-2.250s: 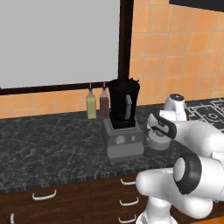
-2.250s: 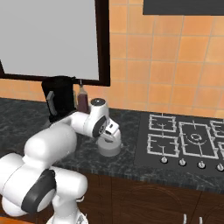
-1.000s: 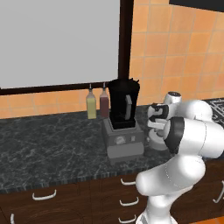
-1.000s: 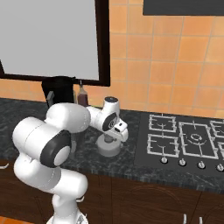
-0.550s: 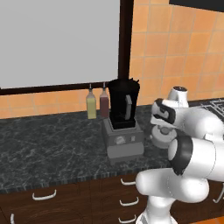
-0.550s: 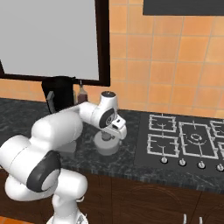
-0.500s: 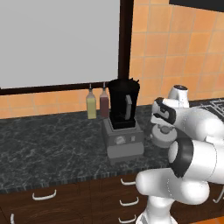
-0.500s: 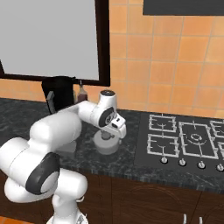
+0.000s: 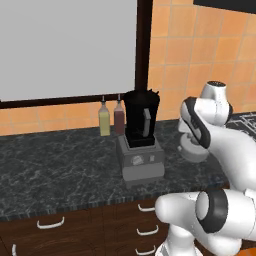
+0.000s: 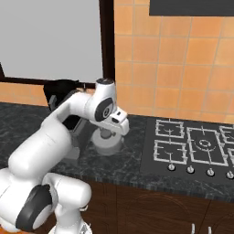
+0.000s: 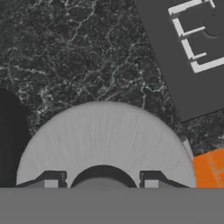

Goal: Close the lid blender by securely placing the lid on top.

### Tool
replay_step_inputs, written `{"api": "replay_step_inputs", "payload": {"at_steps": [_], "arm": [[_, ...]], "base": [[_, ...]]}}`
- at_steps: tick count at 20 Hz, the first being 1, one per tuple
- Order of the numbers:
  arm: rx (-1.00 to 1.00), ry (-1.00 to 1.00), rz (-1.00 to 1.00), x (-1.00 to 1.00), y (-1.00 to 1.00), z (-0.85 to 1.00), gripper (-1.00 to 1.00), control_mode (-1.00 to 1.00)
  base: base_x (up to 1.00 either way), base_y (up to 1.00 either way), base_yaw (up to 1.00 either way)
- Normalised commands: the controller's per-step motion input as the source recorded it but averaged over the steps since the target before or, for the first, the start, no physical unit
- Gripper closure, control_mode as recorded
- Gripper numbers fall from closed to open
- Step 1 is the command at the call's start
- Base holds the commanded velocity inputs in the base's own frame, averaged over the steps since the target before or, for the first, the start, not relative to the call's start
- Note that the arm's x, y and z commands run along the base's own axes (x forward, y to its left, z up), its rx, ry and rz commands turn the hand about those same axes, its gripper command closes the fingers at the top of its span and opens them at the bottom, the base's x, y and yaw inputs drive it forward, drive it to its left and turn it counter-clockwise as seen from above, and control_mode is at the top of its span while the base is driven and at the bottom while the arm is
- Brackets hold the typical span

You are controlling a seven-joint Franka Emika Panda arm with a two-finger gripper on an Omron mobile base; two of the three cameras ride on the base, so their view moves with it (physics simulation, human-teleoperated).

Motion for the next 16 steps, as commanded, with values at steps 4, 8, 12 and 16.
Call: {"api": "replay_step_inputs", "payload": {"at_steps": [4, 8, 12, 16], "arm": [[-0.02, 0.0, 0.04, -0.48, 0.22, 1.0, 1.0, -1.0], [-0.02, -0.06, 0.12, -0.6, 0.48, 1.0, 1.0, -1.0], [0.0, -0.04, 0.12, -0.46, 0.66, 1.0, 1.0, -1.0], [0.0, -0.05, 0.06, -0.24, 0.62, 1.0, 1.0, -1.0]], "base": [[0.0, 0.0, 0.0], [0.0, 0.0, 0.0], [0.0, 0.0, 0.0], [0.0, 0.0, 0.0]]}}
